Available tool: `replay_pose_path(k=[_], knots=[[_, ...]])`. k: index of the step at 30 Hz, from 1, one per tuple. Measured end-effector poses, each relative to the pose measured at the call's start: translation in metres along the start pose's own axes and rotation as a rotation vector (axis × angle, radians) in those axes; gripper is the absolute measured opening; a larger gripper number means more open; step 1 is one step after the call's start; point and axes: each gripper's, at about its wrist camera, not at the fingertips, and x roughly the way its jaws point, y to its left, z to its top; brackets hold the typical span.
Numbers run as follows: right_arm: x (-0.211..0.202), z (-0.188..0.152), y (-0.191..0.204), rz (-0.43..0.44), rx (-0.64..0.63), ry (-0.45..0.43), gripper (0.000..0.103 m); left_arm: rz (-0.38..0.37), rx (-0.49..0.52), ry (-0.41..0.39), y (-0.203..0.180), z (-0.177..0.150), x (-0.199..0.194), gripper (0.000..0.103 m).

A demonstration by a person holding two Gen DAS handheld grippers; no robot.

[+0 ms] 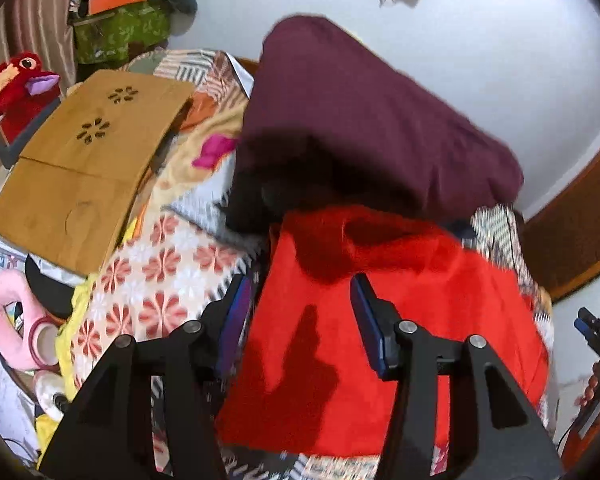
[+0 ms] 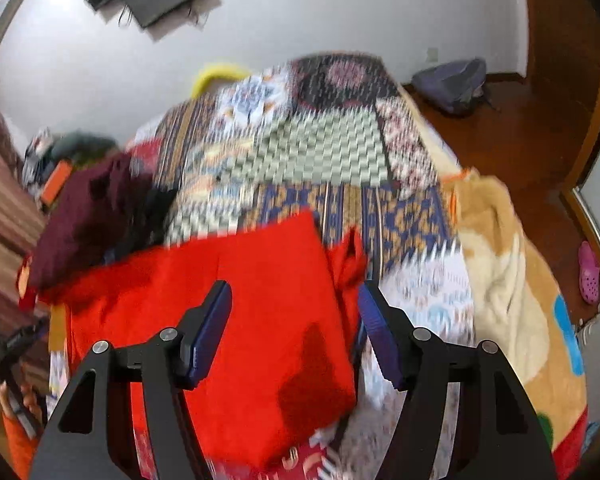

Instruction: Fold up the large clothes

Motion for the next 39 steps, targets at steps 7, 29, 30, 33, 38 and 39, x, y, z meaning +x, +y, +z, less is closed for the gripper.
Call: replay_pose_path(k=[7, 29, 30, 33, 38, 39], knots=[[0.004, -0.051, -0.012, 0.046, 0.013, 0.136, 0.062, -0.012, 0.006, 0.084, 0.005, -0.056, -0.006, 0.060], [0.071, -0.067, -0.003, 0.062, 0.030, 0.234, 0.065, -0.233, -0.116, 0.250, -0.010, -0.115, 0.048, 0.060], [0.074, -0.066, -0.003, 0.060, 0.026, 0.231, 0.065, -0.237, -0.130, 0.250, -0.010, -0.113, 0.053, 0.060], [0.079, -0.063, -0.002, 0.061, 0.020, 0.219, 0.064, -0.244, -0.166, 0.222, -0.008, -0.106, 0.060, 0.060], [0.083, -0.059, 0.001, 0.082, 0.026, 0.208, 0.026, -0.231, -0.207, 0.177, -0.011, -0.097, 0.067, 0.058], [0.082, -0.059, 0.002, 0.094, 0.029, 0.204, 0.023, -0.224, -0.208, 0.168, -0.014, -0.095, 0.067, 0.049]])
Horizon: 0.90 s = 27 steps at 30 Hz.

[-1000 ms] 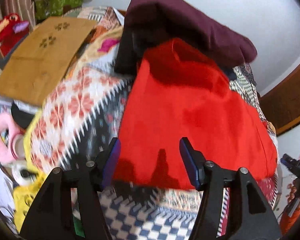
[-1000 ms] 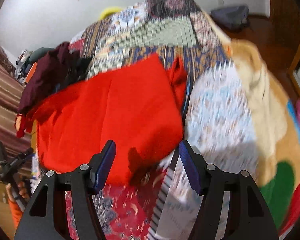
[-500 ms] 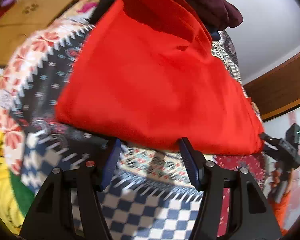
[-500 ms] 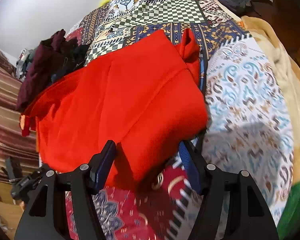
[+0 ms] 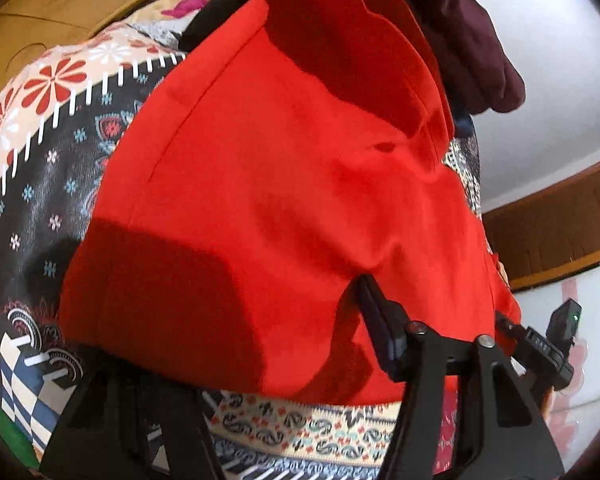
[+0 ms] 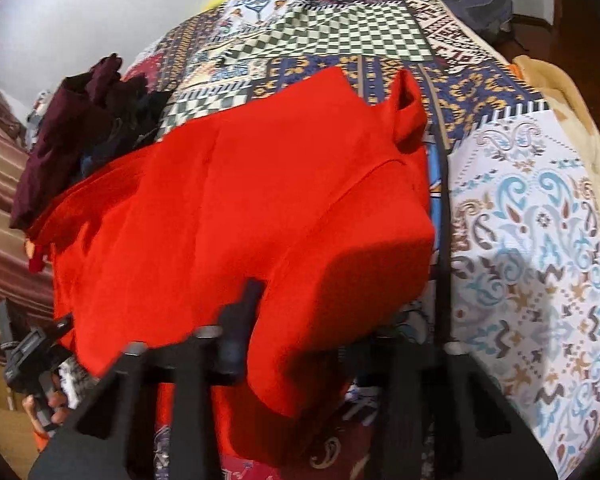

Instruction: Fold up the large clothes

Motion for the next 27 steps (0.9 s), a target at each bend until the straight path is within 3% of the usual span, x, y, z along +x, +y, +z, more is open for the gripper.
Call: replay_pose_path(k=[4, 7, 12, 16, 23, 27], knots=[[-0.014, -0.004, 0.012, -0.022, -0.040, -0.055, 0.014, 0.067, 0.049, -0.055, -0.014, 0.002, -0.010, 0.012], [-0.035, -0.008, 0.023, -0.015, -0.078, -0.107, 0.012, 0.123, 0.124, -0.113, -0.030, -0.002, -0.027, 0.006], [-0.076, -0.024, 0.039, 0.000, -0.122, -0.188, 0.011, 0.102, 0.170, -0.188, -0.045, -0.006, -0.066, 0.002], [-0.092, -0.042, 0.041, 0.006, -0.134, -0.187, 0.011, 0.089, 0.188, -0.205, -0.046, -0.019, -0.089, 0.002], [-0.085, -0.074, 0.036, -0.050, -0.146, -0.149, 0.013, 0.123, 0.172, -0.141, -0.015, -0.059, -0.091, 0.003], [-0.088, -0.080, 0.025, -0.034, -0.100, -0.136, 0.020, 0.174, 0.151, -0.097, -0.001, -0.075, -0.082, 0.007]])
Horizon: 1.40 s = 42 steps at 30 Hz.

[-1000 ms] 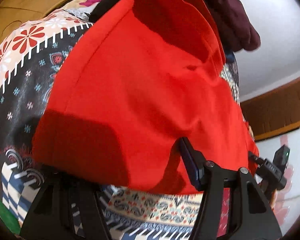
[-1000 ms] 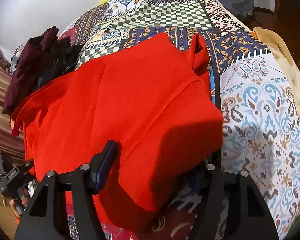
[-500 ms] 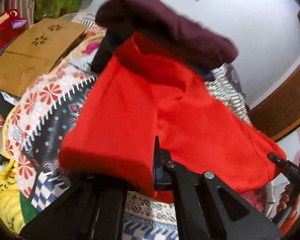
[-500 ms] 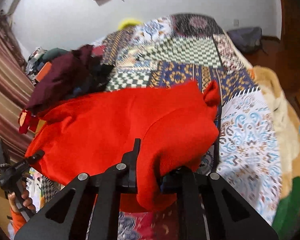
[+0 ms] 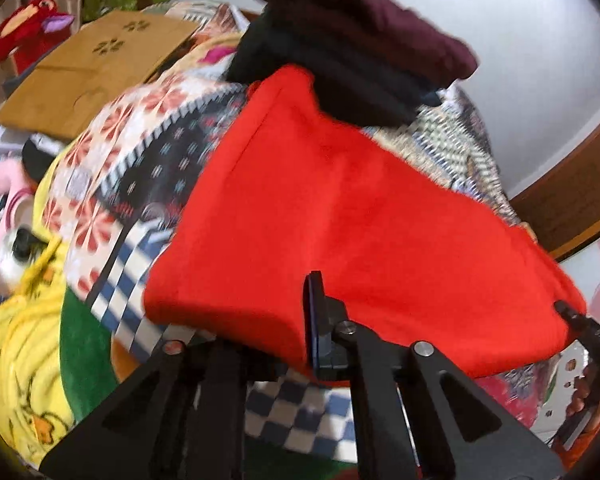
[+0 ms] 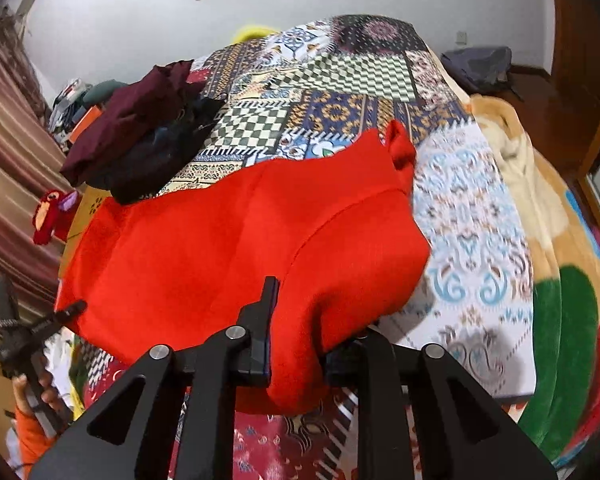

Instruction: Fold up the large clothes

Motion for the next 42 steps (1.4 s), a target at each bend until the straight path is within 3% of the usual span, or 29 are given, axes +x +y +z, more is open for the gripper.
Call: replay_pose_path(k=[9, 15, 17, 19, 20, 22, 25, 30, 36, 42], knots=[[-0.028, -0.010, -0.008, -0.036, 0.026, -0.016, 0.025, -0.016, -0.056, 0.015, 0.015, -0.008, -0.008, 0.026], [-0.052, -0.006, 0.009, -0.161, -0.067, -0.116, 0.030, -0.059, -0.137, 0.016, 0.030, -0.018, -0.017, 0.034], [-0.061, -0.001, 0.020, -0.193, -0.105, -0.161, 0.036, -0.071, -0.151, 0.016, 0.034, -0.020, -0.021, 0.036], [-0.066, 0.005, 0.029, -0.193, -0.134, -0.187, 0.050, -0.083, -0.163, 0.014, 0.037, -0.020, -0.024, 0.039], [-0.066, 0.008, 0.036, -0.192, -0.155, -0.199, 0.052, -0.090, -0.170, 0.014, 0.038, -0.020, -0.025, 0.041], [-0.061, 0.014, 0.050, -0.190, -0.204, -0.210, 0.053, -0.104, -0.183, 0.015, 0.040, -0.020, -0.025, 0.054], [-0.043, 0.020, 0.072, -0.162, -0.271, -0.186, 0.055, -0.114, -0.204, 0.016, 0.040, -0.021, -0.020, 0.061], [0.005, 0.024, 0.111, -0.071, -0.352, -0.093, 0.056, -0.244, -0.290, 0.097, 0.046, -0.020, 0.006, 0.061], [0.067, 0.016, 0.151, -0.005, -0.426, 0.050, 0.056, -0.374, -0.376, 0.121, 0.051, -0.005, 0.032, 0.061], [0.116, -0.002, 0.163, -0.014, -0.434, 0.198, 0.060, -0.389, -0.399, 0.119, 0.045, 0.011, 0.050, 0.061]])
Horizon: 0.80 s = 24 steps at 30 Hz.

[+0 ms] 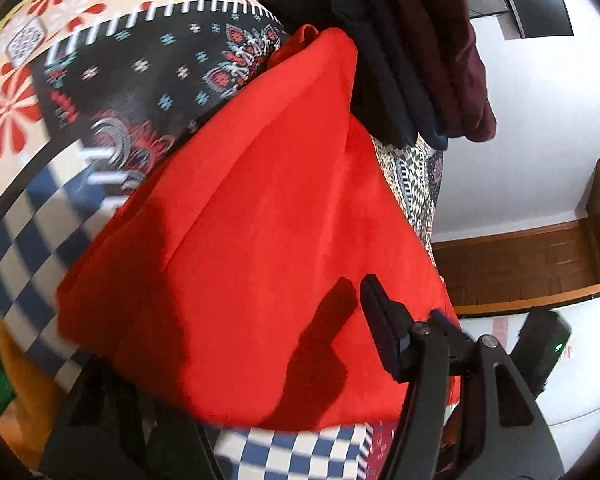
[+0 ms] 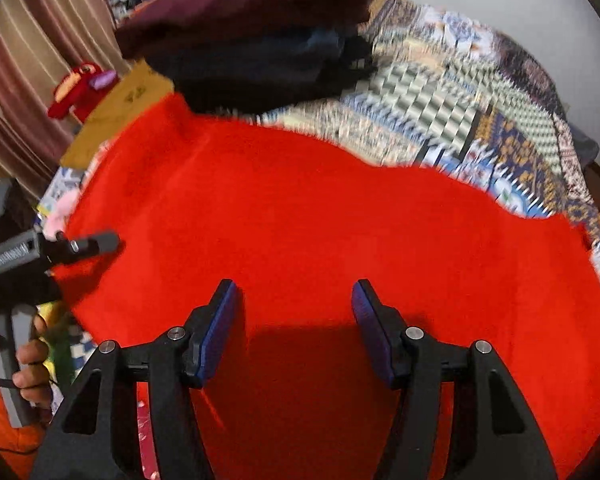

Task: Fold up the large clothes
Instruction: 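Grasp the jacket corner with the left gripper and lift it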

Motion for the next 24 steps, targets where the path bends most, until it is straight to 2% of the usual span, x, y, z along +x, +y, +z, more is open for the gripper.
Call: replay_pose_path(k=[3, 5, 6, 8, 10, 14, 16, 19, 24], knots=[[0.003, -0.007, 0.009, -0.017, -0.044, 0.000, 0.071, 0.047, -0.001, -0.034, -0.005, 0.006, 0.006, 0.060], [0.002, -0.011, 0.015, -0.021, -0.070, -0.005, 0.074, 0.108, 0.007, -0.078, -0.010, 0.009, 0.008, 0.050], [0.002, -0.011, 0.017, -0.025, -0.078, -0.006, 0.074, 0.135, 0.008, -0.097, -0.011, 0.010, 0.009, 0.041], [0.001, -0.013, 0.019, -0.033, -0.091, -0.003, 0.074, 0.166, 0.004, -0.132, -0.016, 0.012, 0.010, 0.033], [0.003, -0.010, 0.019, -0.031, -0.091, -0.001, 0.074, 0.176, 0.012, -0.161, -0.023, 0.012, 0.008, 0.019], [-0.001, -0.007, 0.017, -0.011, -0.081, 0.002, 0.074, 0.205, 0.105, -0.243, -0.054, 0.012, -0.008, 0.013], [-0.005, -0.005, 0.015, -0.005, -0.083, -0.004, 0.074, 0.190, 0.138, -0.275, -0.072, 0.011, -0.019, 0.013], [-0.015, -0.003, 0.008, -0.007, -0.087, -0.023, 0.074, 0.129, 0.182, -0.321, -0.108, 0.014, -0.034, 0.013], [-0.056, -0.009, -0.030, -0.020, -0.013, -0.134, 0.074, 0.053, 0.310, -0.349, -0.184, 0.007, -0.035, 0.013]])
